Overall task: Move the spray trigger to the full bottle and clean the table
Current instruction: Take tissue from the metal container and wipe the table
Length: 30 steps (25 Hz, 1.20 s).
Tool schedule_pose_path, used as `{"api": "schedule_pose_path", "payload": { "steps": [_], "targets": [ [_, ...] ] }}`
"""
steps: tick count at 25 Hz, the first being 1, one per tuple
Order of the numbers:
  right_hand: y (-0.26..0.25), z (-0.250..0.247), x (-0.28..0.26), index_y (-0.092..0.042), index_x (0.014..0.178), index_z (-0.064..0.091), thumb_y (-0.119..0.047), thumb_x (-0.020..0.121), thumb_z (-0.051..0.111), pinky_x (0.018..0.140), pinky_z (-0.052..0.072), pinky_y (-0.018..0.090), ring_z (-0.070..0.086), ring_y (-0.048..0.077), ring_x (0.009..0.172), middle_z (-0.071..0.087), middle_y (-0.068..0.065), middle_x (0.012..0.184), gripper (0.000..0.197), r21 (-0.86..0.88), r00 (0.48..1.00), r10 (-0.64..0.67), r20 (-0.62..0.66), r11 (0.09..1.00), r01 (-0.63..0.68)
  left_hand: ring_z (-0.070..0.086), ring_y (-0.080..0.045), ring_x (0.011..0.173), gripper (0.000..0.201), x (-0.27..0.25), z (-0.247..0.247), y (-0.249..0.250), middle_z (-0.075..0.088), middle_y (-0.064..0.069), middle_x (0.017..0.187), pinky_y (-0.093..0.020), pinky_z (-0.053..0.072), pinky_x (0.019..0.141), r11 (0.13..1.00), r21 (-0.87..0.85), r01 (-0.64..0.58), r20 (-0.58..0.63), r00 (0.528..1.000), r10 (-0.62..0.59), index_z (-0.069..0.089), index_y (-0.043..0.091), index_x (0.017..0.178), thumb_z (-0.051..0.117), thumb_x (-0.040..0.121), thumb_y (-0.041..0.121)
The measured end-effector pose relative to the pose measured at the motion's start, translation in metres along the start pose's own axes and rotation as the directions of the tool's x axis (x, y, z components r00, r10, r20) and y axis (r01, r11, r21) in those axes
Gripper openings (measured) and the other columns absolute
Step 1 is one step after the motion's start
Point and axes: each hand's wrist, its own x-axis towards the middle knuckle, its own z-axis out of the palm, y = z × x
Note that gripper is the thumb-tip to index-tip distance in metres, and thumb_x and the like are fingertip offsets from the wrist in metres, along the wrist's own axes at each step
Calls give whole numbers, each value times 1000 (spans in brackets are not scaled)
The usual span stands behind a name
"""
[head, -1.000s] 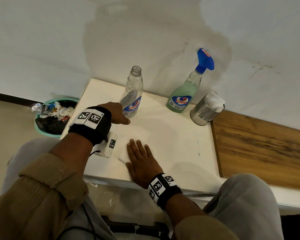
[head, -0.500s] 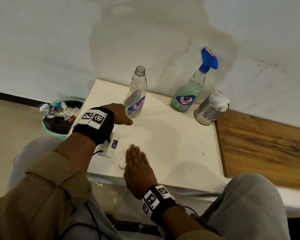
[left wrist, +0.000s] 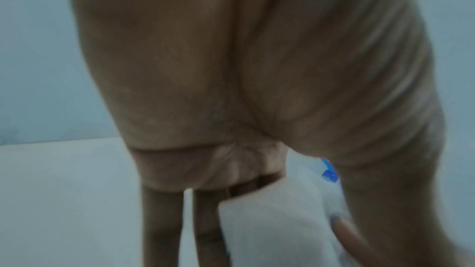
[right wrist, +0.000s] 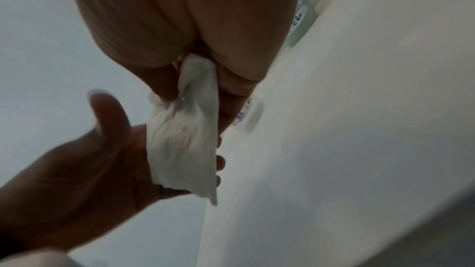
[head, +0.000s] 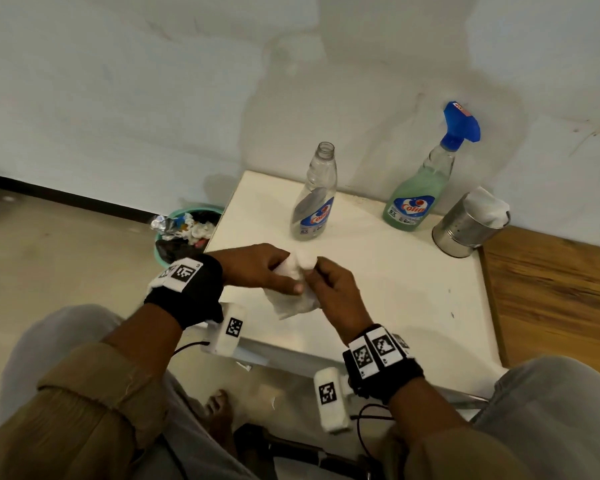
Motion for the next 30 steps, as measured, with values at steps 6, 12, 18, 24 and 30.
{"api": "schedule_pose_path", "payload": {
  "steps": [6, 12, 18, 24, 30],
  "targets": [
    [1, -12, -1, -11, 98, 68, -9, 96, 54, 69, 58, 38, 66, 21, 72, 72, 7, 86, 14, 58, 995, 77, -71, 996, -73, 50, -10, 64, 26, -4, -33, -19, 53, 2, 64, -25, 36, 61, 986, 156, 65, -414, 910, 6, 60, 12, 68, 73, 78, 33],
    [19, -31, -5, -20, 91, 70, -1, 94, 51, 68, 58, 33, 70, 18, 69, 75, 2, 83, 27, -105, 992, 97, -75, 989, -105, 65, -38, 89, 15, 12, -116, -80, 68, -15, 93, -37, 50, 73, 820, 154, 551, -829, 524, -196, 67, 12, 85, 58, 76, 19],
    [27, -38, -1, -23, 91, 70, -3, 94, 52, 67, 58, 28, 71, 12, 71, 75, -5, 82, 27, -230, 992, 109, -62, 966, -120, 63, -40, 93, 24, 50, -146, -138, 66, -18, 101, -42, 51, 79, 756, 59, 652, -850, 430, -304, 66, 6, 94, 59, 78, 23],
    [35, -43, -1, -26, 91, 70, -5, 95, 52, 69, 59, 29, 70, 11, 73, 75, -10, 84, 28, -283, 989, 131, -61, 948, -143, 61, -39, 102, 37, 86, -144, -161, 62, -20, 114, -40, 50, 82, 751, 142, 645, -750, 565, -343, 59, 3, 109, 66, 79, 25],
    [34, -45, -2, -26, 92, 70, -6, 94, 51, 65, 55, 19, 69, 7, 73, 75, -8, 84, 28, -309, 990, 135, -41, 941, -141, 64, -39, 94, 23, 87, -142, -151, 67, -20, 105, -39, 50, 78, 761, 156, 630, -809, 524, -268, 68, 7, 103, 55, 86, 16]
  ]
}}
